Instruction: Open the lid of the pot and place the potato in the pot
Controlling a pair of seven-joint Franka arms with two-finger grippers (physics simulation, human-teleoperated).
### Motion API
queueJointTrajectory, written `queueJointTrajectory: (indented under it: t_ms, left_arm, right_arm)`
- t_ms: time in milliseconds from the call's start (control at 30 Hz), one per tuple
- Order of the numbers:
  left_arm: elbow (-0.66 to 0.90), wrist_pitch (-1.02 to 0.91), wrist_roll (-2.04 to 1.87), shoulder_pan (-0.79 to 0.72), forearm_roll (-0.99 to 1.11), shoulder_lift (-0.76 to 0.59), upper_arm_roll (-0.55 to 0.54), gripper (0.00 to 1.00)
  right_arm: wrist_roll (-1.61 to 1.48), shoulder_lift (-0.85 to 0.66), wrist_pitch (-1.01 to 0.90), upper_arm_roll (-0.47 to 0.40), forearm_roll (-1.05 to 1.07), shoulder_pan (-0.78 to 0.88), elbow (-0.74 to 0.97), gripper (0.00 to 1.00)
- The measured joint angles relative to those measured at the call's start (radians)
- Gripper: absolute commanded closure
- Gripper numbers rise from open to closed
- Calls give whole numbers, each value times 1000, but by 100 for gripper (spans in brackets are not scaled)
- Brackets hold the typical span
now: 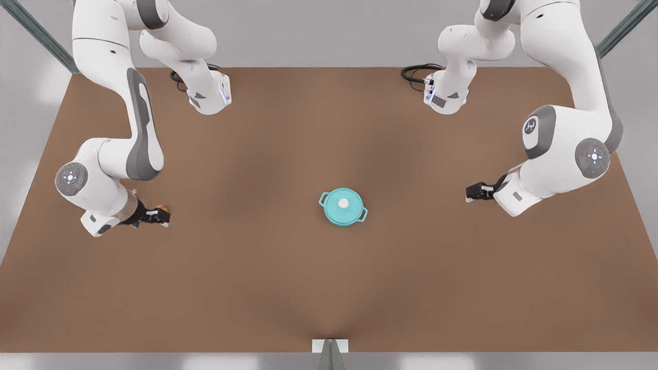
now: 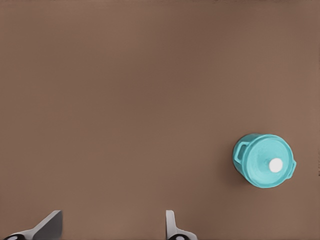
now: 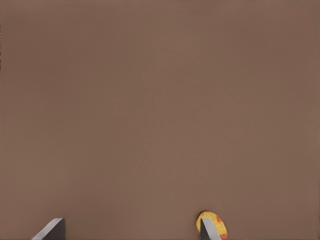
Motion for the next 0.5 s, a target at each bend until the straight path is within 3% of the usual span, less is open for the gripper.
queueJointTrajectory:
  t_ms: [100, 233, 300, 400, 500]
  left_arm:
    - [24, 28, -1, -34, 3, 25, -3, 0]
    - [33, 97, -74, -362, 57, 149, -6, 0]
    - [35, 149, -128, -454, 75, 204, -7, 0]
    - [77, 235, -220, -528, 101, 319, -6, 0]
    - [153, 293, -311, -566, 127, 422, -5, 0]
  right_arm:
    - [-10, 1, 32, 2, -3, 6, -2, 0]
    - [-97, 2, 12, 5, -32, 44, -17, 0]
    - [-138, -36, 27, 2, -56, 42, -111, 0]
    - [-204, -60, 103, -32, -84, 33, -256, 0]
    - [-268, -23, 177, -69, -97, 27, -287, 0]
